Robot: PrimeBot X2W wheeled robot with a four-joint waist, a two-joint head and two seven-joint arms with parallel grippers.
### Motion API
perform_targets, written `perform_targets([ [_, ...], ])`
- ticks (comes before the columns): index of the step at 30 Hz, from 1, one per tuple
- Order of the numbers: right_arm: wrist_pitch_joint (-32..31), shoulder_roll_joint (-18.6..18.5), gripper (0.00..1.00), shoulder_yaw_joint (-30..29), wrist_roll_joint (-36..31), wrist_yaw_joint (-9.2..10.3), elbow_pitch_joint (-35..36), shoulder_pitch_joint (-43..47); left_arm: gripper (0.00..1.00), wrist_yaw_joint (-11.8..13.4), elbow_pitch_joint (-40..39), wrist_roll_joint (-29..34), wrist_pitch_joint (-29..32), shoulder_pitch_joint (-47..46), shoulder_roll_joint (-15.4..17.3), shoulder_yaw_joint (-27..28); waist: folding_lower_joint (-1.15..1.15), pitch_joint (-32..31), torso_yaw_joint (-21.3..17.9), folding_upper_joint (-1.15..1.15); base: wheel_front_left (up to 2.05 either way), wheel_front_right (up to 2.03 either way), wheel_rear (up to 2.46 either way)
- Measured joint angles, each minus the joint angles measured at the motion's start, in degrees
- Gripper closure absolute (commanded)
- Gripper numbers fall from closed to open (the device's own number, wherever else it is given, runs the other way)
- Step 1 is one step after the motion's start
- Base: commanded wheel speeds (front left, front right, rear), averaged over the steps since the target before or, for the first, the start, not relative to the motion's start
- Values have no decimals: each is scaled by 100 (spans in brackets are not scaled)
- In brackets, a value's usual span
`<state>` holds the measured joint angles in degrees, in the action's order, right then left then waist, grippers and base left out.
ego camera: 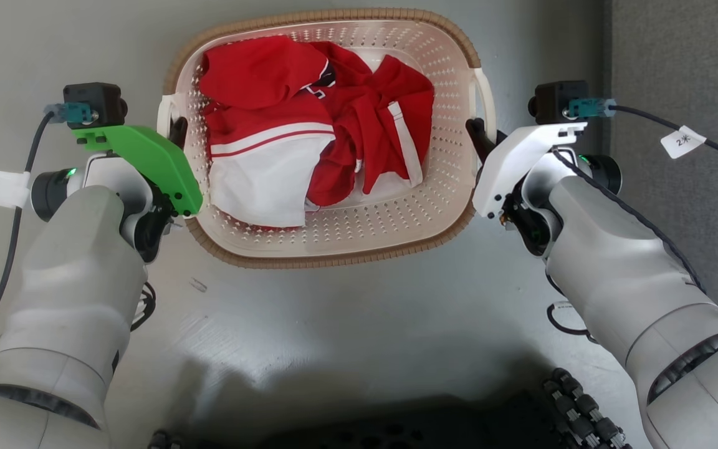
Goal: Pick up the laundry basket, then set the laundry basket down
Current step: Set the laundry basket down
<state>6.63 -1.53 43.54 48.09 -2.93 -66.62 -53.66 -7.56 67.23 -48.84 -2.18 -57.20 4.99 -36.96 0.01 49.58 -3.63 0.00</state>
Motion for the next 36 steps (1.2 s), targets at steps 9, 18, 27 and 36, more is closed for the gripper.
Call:
perform_targets([
  [9,102,3,100,5,10,-8,-76,-81,100,0,76,30,-147,-84,-45,-16,0,206,53,0,0,0,0],
  [18,300,-41,100,16,-2,-70,-80,-249,100,-9,88,36,-299,-229,-44,-14,-1,339,89,0,0,0,0],
  [27,419,-69,100,33,-11,-126,-96,-318,100,-32,105,36,-394,-279,-48,-22,-1,402,108,0,0,0,0],
  [36,463,-70,100,62,-11,-182,-153,-350,100,-47,176,35,-392,-327,-89,-29,-1,397,125,0,0,0,0],
])
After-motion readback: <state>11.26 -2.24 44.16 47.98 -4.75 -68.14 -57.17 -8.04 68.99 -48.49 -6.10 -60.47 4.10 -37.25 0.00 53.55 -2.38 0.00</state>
